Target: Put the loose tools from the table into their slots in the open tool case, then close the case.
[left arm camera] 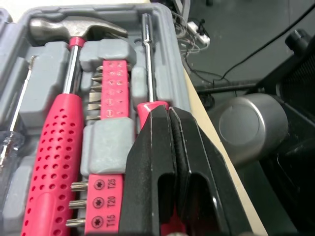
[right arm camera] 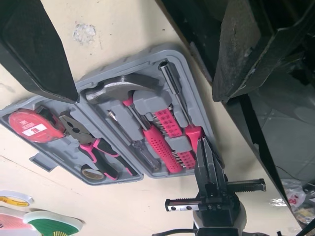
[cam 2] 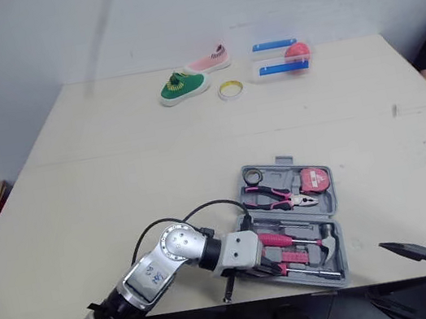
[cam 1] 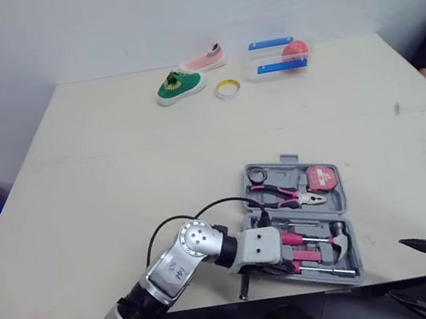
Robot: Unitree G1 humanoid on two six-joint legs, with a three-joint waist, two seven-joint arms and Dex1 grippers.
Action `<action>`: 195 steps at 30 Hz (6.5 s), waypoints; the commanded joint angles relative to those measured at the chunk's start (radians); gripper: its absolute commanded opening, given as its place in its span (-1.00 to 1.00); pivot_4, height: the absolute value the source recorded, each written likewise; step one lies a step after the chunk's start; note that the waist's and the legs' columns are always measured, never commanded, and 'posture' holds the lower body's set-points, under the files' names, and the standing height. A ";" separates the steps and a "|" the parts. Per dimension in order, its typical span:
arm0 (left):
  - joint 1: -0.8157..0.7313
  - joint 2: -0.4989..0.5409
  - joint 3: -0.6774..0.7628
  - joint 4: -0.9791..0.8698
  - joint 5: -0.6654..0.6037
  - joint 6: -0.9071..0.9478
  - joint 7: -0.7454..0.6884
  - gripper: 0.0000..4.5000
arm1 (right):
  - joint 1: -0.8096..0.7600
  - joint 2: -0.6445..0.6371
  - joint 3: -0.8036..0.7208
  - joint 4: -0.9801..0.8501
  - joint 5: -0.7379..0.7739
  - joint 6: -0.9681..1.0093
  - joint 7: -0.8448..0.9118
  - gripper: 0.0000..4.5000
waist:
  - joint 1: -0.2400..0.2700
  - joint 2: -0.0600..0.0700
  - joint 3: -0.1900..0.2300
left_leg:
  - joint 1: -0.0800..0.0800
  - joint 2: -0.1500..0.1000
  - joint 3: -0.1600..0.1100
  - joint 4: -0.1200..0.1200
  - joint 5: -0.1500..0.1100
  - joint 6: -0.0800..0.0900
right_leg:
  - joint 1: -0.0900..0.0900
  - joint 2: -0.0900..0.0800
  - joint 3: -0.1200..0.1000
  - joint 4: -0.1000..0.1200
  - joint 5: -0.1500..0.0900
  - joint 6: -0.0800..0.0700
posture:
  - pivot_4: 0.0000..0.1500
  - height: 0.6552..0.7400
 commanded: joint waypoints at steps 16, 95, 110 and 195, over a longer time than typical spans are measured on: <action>-0.052 0.125 0.375 0.122 -0.166 -0.003 -0.013 -1.00 | -0.213 -0.148 0.086 0.043 -0.258 0.289 -0.372 -0.25 | 0.002 0.005 0.005 | -0.017 -0.002 0.000 0.002 0.005 0.002 | -0.028 0.002 -0.002 0.011 0.009 0.017 | 1.00 1.00; -0.198 0.169 0.670 -0.068 -0.227 0.956 0.525 0.99 | -1.483 -0.118 0.508 0.116 -0.120 1.902 -0.776 0.99 | -0.036 -0.006 0.020 | -0.044 -0.001 0.003 0.008 0.019 -0.008 | -0.063 0.003 0.002 0.032 0.013 0.016 | 1.00 1.00; -0.348 0.031 0.620 0.116 -0.199 0.951 0.623 0.99 | -1.602 -0.014 0.570 0.309 -0.205 1.843 -0.908 0.99 | -0.027 -0.007 0.021 | -0.053 -0.003 0.006 0.018 0.020 -0.006 | -0.071 0.002 0.005 0.038 0.015 0.020 | 1.00 1.00; 0.302 0.399 0.768 0.253 -0.234 -0.423 0.178 0.65 | -0.436 -0.241 0.411 0.197 -0.544 -0.107 -0.919 0.79 | -0.047 -0.011 0.022 | -0.031 0.000 0.019 0.014 0.017 -0.005 | -0.058 0.005 0.016 0.039 0.015 0.022 | 1.00 1.00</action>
